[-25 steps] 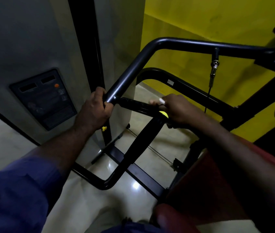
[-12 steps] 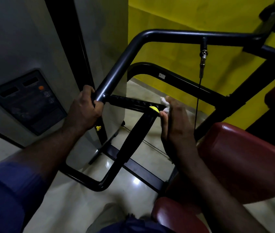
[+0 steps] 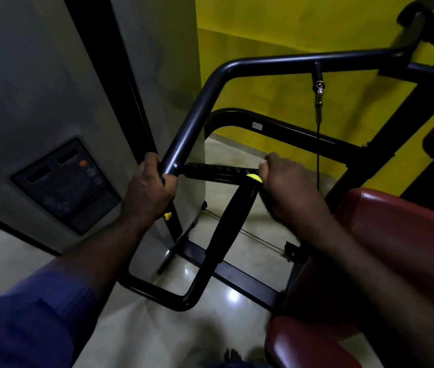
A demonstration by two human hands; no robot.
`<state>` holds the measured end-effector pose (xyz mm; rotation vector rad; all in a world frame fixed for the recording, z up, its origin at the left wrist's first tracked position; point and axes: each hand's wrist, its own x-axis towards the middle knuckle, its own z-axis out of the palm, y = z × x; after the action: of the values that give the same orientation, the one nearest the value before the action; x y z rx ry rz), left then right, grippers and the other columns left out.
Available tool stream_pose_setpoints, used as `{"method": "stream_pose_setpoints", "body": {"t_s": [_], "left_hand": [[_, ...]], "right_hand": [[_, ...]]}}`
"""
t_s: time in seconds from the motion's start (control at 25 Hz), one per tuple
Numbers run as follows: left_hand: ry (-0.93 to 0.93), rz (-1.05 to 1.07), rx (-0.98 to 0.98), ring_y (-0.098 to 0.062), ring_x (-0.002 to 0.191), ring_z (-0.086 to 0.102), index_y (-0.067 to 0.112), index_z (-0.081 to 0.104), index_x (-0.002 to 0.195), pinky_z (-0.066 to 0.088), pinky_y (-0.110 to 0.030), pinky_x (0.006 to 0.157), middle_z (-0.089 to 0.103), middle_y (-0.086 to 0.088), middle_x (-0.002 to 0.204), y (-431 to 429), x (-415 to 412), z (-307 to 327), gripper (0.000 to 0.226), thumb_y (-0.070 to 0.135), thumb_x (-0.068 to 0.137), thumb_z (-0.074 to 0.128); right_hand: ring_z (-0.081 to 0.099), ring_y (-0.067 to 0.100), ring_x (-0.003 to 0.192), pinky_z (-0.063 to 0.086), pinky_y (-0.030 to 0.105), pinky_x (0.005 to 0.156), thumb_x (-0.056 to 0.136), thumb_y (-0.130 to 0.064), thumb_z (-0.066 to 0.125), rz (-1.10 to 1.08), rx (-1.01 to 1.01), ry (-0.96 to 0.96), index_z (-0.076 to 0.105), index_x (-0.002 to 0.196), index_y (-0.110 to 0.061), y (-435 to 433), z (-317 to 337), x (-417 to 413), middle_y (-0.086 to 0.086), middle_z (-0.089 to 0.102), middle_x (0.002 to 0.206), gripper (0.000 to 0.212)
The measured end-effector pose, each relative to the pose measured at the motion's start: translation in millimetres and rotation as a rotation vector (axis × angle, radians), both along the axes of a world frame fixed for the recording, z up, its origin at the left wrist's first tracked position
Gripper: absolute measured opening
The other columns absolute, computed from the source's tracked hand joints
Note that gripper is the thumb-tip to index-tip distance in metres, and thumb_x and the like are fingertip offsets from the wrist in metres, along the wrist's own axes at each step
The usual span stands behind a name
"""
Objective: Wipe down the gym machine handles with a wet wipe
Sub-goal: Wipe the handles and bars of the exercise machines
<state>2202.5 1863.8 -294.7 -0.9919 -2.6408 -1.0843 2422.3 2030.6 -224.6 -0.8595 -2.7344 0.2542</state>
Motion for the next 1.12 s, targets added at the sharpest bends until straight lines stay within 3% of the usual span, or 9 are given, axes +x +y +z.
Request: {"method": "stream_pose_setpoints", "body": {"t_s": [0.16,0.36,0.48,0.64,0.72,0.84,0.92,1.04,1.12], "left_hand": [[0.006,-0.019,-0.015,-0.032,0.076,0.053,0.010,0.045,0.113,0.038,-0.036,0.064,0.056,-0.016,0.094,-1.8,0.6,-1.5,0.026,0.017,0.090,0.056],[0.001,-0.016,-0.046,-0.035,0.079,0.056,0.013,0.042,0.115,0.045,-0.040,0.063,0.055,-0.016,0.099,-3.3,2.6,0.4,0.031,0.029,0.089,0.049],[-0.009,0.009,-0.066,-0.040,0.083,0.058,0.010,0.043,0.121,0.045,-0.041,0.065,0.056,-0.019,0.102,-2.7,0.9,-1.9,0.038,0.030,0.089,0.050],[0.009,0.022,-0.081,-0.043,0.086,0.059,0.009,0.044,0.114,0.043,-0.043,0.066,0.055,-0.022,0.102,-3.9,4.3,-0.2,0.030,0.027,0.091,0.052],[0.012,0.010,-0.069,-0.044,0.086,0.058,0.008,0.043,0.112,0.043,-0.044,0.066,0.054,-0.023,0.103,-5.4,5.1,2.3,0.029,0.026,0.092,0.052],[0.008,0.014,-0.074,-0.044,0.087,0.058,0.008,0.042,0.113,0.041,-0.043,0.066,0.053,-0.023,0.103,-5.1,6.8,2.6,0.029,0.027,0.092,0.052],[0.007,0.005,-0.066,-0.043,0.086,0.058,0.007,0.042,0.116,0.041,-0.043,0.066,0.051,-0.021,0.102,-4.9,6.7,1.7,0.032,0.027,0.093,0.052],[-0.010,0.020,-0.064,-0.042,0.084,0.058,0.009,0.042,0.118,0.043,-0.043,0.065,0.052,-0.020,0.101,-2.8,3.7,0.1,0.033,0.026,0.092,0.053],[-0.020,0.020,-0.071,-0.041,0.082,0.058,0.011,0.042,0.116,0.041,-0.041,0.064,0.053,-0.020,0.102,-2.9,2.0,-2.4,0.031,0.026,0.092,0.053]], "right_hand": [[0.046,0.021,0.073,0.025,0.031,0.063,0.108,-0.023,0.044,0.074,-0.027,0.319,0.058,0.096,-0.008,-0.4,-10.7,1.9,0.004,0.052,0.086,0.024],[0.068,0.030,0.098,0.051,0.033,0.077,0.106,-0.007,0.047,-0.137,-0.676,-0.067,0.064,0.106,-0.005,40.6,12.7,-11.8,-0.002,0.046,0.077,0.018],[0.054,0.026,0.075,0.031,0.036,0.064,0.105,-0.018,0.053,-0.022,-0.115,0.089,0.056,0.098,-0.009,2.5,-5.5,-1.1,0.008,0.052,0.088,0.011],[0.053,0.032,0.077,0.036,0.036,0.066,0.103,-0.010,0.051,0.065,0.038,0.227,0.056,0.093,-0.006,-3.7,-11.0,0.3,0.014,0.054,0.089,0.012],[0.058,0.023,0.064,0.035,0.026,0.059,0.103,-0.004,0.046,-0.097,-0.280,0.142,0.052,0.074,-0.012,4.6,11.0,-7.6,0.007,0.051,0.070,0.030],[0.034,0.016,0.036,0.021,0.022,0.044,0.102,-0.013,0.036,-0.357,-1.237,0.229,0.056,0.055,-0.015,11.8,23.2,-3.9,0.002,0.041,0.047,0.051],[0.024,0.011,0.038,0.013,0.020,0.045,0.093,-0.018,0.041,-0.363,-1.520,0.392,0.057,0.059,-0.015,8.4,9.6,1.9,-0.002,0.034,0.048,0.037],[0.037,0.011,0.044,0.029,0.024,0.041,0.100,-0.025,0.043,-0.506,-1.603,0.816,0.053,0.091,-0.007,-9.8,-19.7,5.0,0.009,0.047,0.068,0.022],[0.053,0.010,0.064,0.046,0.032,0.061,0.110,-0.038,0.037,-0.428,-1.177,0.919,0.053,0.110,-0.007,-27.7,-35.1,6.6,0.014,0.054,0.087,0.035]]}}
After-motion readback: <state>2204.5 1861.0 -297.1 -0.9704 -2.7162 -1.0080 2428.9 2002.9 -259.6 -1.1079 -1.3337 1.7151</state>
